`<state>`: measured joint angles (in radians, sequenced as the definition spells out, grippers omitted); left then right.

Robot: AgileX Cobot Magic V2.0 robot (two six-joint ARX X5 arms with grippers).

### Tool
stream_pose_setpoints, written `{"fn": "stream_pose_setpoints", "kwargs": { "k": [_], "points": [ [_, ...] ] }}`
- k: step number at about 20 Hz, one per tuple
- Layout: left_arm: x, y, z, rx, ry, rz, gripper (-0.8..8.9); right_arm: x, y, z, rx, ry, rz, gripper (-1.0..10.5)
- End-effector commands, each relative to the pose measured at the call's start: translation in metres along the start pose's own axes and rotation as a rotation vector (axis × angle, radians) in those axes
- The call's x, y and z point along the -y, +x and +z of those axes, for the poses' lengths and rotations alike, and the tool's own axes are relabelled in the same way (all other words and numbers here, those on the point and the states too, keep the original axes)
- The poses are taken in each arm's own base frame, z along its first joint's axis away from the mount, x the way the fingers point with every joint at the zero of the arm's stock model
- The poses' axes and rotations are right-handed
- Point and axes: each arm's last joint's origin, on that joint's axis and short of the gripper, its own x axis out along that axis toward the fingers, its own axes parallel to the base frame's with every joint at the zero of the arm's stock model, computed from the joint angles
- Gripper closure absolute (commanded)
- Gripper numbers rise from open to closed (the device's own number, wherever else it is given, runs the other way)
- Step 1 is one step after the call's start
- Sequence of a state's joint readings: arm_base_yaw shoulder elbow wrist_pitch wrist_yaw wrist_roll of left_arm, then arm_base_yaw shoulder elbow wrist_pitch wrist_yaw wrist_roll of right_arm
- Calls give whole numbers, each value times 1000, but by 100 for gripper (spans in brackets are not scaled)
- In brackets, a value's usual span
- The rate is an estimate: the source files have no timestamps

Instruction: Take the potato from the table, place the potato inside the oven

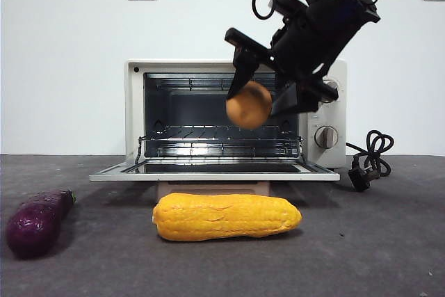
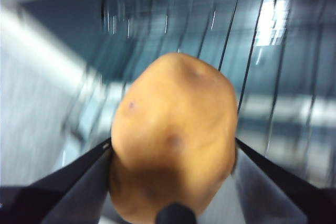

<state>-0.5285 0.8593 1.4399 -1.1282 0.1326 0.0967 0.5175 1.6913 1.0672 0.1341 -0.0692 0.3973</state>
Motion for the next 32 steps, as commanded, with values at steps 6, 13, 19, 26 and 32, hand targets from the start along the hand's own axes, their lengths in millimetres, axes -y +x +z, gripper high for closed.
{"fn": "stream_pose_setpoints", "kwargs": {
  "k": [6, 13, 19, 26, 32],
  "points": [
    [0, 0, -2, -11, 7, 0, 821, 18, 25, -9, 72, 68, -113, 963],
    [0, 0, -4, -34, 4, -2, 821, 22, 32, -14, 64, 69, -127, 550],
    [0, 0, -4, -34, 4, -1, 821, 18, 30, -4, 94, 69, -115, 432],
    [0, 0, -4, -34, 4, -1, 821, 12, 18, 8, 123, 72, -102, 433],
    [0, 0, -3, -16, 7, 2, 821, 2, -17, 25, 120, 57, -106, 434]
  ]
}}
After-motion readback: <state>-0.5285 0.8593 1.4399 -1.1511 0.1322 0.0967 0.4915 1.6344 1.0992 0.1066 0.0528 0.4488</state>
